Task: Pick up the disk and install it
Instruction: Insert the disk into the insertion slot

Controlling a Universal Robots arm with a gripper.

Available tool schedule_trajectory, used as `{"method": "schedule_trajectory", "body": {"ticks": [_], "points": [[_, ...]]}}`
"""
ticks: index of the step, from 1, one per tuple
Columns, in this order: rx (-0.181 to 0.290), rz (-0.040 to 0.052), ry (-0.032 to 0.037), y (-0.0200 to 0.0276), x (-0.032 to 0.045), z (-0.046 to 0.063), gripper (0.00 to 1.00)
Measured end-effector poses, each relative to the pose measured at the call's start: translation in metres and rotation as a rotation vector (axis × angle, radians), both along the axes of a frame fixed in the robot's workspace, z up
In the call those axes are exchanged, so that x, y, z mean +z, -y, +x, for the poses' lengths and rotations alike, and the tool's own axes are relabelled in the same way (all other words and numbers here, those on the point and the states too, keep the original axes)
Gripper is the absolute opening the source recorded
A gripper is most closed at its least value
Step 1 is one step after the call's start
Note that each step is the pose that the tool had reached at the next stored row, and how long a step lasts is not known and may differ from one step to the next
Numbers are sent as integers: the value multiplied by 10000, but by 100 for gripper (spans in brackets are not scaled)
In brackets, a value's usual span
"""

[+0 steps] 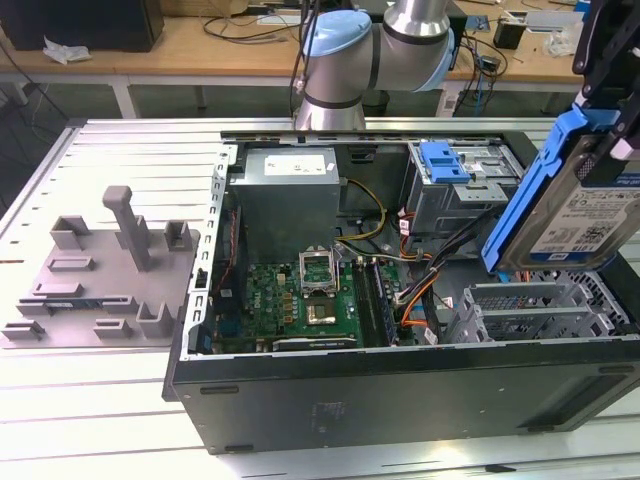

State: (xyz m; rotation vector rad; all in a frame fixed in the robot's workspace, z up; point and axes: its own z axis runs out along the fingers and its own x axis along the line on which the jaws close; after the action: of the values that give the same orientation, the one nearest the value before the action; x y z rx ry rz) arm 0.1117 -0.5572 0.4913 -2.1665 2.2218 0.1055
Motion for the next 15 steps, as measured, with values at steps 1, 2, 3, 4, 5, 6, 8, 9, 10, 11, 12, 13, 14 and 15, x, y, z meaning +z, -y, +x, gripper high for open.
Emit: {"method": "schedule_trajectory", "body": {"ticks": [1, 2, 3, 4, 5, 6, 8, 9, 10, 11, 12, 13, 14, 15], "points": [[0, 0, 2, 0, -3, -1, 37], [0, -1, 7, 0, -9, -4, 37], [-1, 0, 9, 0, -14, -5, 37], [0, 0, 13, 0, -18, -5, 37], [0, 0, 16, 0, -23, -5, 37], [0, -1, 19, 1, -28, -5, 37], [0, -4, 20, 2, -34, -5, 37], [0, -3, 20, 2, -37, -5, 37], [0, -2, 20, 3, -41, -5, 37], [0, -2, 20, 4, -43, -5, 37], [0, -2, 21, 5, -46, -5, 37], [-1, -2, 21, 5, -48, -5, 37], [0, -1, 21, 7, -56, -5, 37], [5, -1, 22, 13, -82, -5, 37]]}}
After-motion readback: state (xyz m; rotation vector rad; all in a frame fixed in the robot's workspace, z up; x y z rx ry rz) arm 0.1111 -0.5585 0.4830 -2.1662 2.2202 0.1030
